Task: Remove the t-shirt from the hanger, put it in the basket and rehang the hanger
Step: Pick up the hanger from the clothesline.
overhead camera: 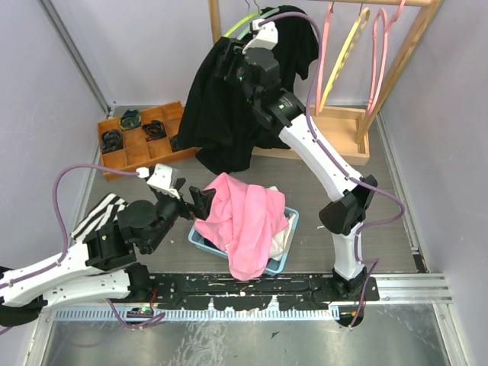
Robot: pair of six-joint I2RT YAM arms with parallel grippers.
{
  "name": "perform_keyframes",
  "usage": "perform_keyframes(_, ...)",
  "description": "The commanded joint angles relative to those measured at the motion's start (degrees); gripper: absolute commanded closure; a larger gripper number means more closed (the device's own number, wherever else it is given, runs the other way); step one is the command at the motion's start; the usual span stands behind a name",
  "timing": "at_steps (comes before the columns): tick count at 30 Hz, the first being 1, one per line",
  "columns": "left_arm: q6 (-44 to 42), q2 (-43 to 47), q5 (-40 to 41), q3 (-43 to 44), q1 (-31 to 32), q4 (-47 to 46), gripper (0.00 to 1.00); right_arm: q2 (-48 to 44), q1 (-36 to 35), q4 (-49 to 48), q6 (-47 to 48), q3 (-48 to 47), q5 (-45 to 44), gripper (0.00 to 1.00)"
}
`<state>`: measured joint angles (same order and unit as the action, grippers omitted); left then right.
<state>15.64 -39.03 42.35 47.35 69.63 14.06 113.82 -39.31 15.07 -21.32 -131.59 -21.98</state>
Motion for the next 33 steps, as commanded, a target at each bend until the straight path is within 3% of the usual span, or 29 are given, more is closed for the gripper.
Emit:
perform_keyframes(1, 0.23, 0.44, 0.87, 0.28, -0.15, -1.06, 0.02, -1.82, -0.3, 1.61, -1.04, -1.81, -4.59, 0.39)
perform_keyframes(17, 0.14, -2.58, -0.52, 0.17, -0.19, -4.29, 0.02, -14.94, -0.36, 6.85, 3.26, 9.71, -13.18, 0.39)
perform_keyframes(25, 0.54, -2.99, -1.02, 0.17, -0.11, -4.62, 0.02, -11.74, -0.08, 9.46, 4.7, 3.38, -12.37, 0.39)
perform_keyframes(33, 0.66, -2.64, -0.72, 0.11, -0.17, -4.46, 0.02, -8.9, -0.02, 6.59, 4.75, -0.27, -5.32, 0.38)
